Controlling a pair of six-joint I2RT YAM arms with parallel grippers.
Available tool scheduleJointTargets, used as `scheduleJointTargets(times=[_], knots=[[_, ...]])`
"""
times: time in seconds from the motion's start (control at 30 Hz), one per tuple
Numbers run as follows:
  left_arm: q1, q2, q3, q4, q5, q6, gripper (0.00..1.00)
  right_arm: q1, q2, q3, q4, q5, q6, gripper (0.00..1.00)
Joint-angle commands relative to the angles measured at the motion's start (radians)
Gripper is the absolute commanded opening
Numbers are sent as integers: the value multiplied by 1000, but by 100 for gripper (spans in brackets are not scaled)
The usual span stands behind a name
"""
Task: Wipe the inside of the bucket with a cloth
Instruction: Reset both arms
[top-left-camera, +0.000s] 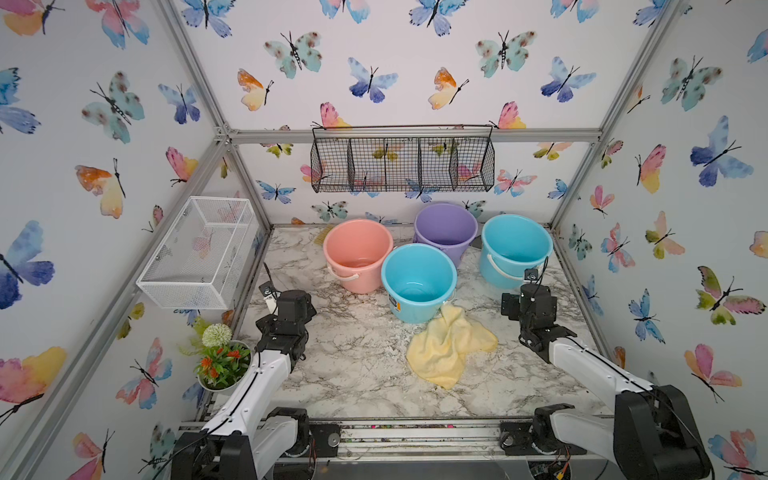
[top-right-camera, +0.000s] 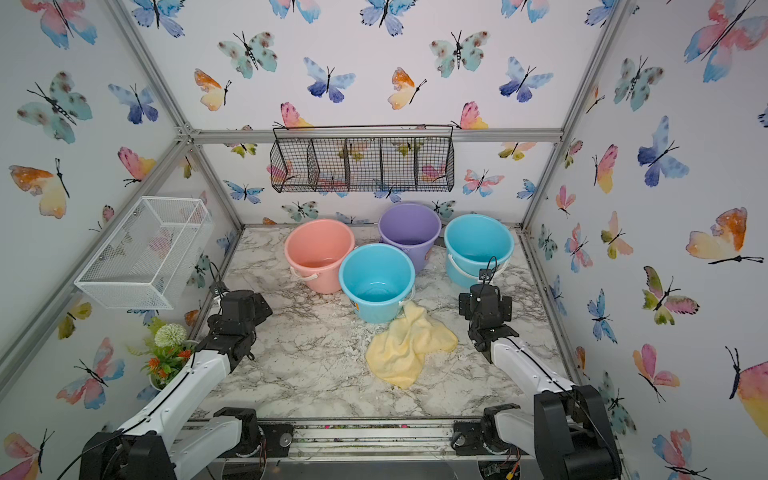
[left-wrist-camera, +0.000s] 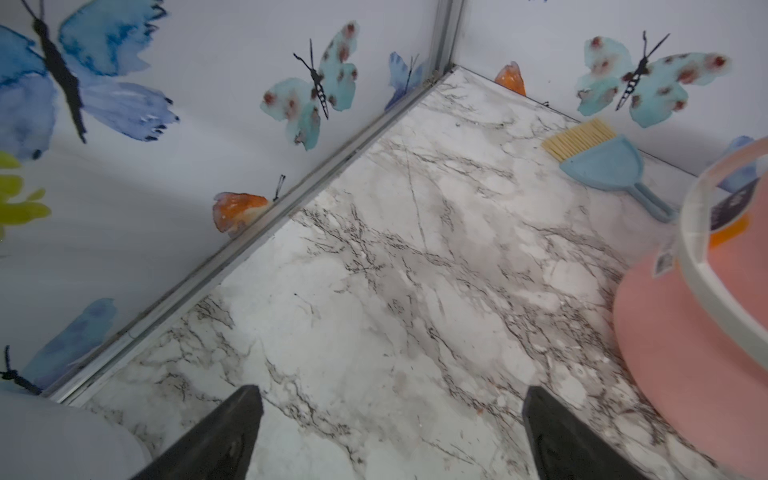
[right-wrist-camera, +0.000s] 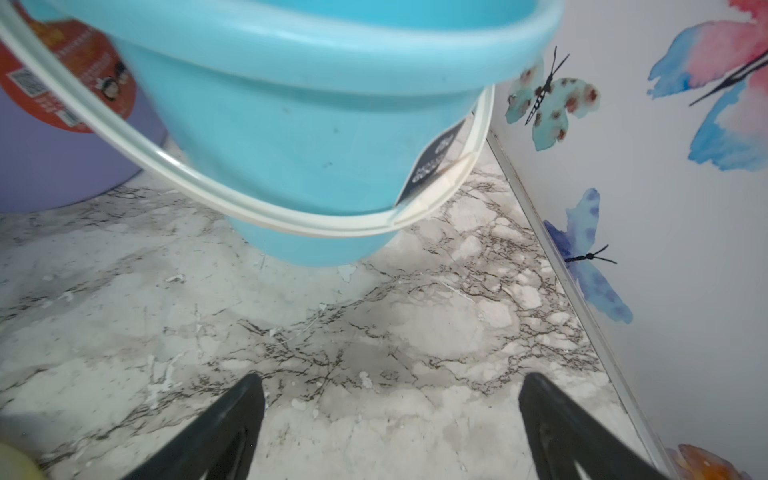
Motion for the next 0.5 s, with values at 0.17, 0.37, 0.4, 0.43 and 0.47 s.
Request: scheduleJointTargets(times=[0.17,0.37,0.4,0.43,0.47], knots=[[-17,80,-221,699,-57,284,98,-76,94,-231,709,-91,-82,98],[-16,182,-285,940,20,385,98,-84,153,-200,700,-120,-94,98],[-15,172,-274,895,45,383,98,-84,145,-214,719,-149,-107,98],[-12,168,-282,903,65,391,98,-84,131,-227,728,-180,-117,98],[-14,158,-297,927,82,403,99,-84,112,-241,729,-217,-116,98]])
